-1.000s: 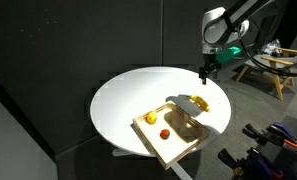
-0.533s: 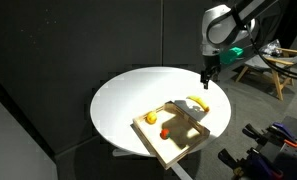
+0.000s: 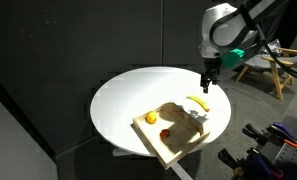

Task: Remove the banana from the crate and put it on the table

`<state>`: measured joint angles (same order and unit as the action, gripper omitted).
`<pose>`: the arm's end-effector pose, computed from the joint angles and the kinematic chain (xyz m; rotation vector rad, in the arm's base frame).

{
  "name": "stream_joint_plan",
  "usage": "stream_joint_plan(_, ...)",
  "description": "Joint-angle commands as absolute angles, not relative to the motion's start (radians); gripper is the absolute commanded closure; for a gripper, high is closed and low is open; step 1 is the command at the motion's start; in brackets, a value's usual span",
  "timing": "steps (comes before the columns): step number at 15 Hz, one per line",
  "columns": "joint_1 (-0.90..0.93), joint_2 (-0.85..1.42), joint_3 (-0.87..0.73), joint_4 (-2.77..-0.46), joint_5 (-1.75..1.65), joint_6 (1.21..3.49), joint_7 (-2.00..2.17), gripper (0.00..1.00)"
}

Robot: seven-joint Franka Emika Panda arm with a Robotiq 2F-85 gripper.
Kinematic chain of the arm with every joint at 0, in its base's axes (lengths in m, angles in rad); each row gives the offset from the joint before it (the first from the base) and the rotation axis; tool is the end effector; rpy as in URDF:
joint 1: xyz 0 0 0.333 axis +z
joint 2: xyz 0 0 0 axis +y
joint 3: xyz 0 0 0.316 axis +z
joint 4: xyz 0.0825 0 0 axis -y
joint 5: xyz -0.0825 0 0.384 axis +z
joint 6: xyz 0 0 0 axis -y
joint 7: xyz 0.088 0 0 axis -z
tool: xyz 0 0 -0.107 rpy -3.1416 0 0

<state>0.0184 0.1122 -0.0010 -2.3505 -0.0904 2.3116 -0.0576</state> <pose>0.4936 0.0068 0.2717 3.0660 0.2166 -0.2344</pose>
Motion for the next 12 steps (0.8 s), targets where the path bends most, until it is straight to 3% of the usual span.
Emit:
stream_joint_plan(1,0.021,0.032,0.001,-2.417,-0.103,2.352,0.004,0.0)
stream_joint_plan(12,0.013,-0.097,0.005,-2.492,-0.095,2.326,0.193,0.0)
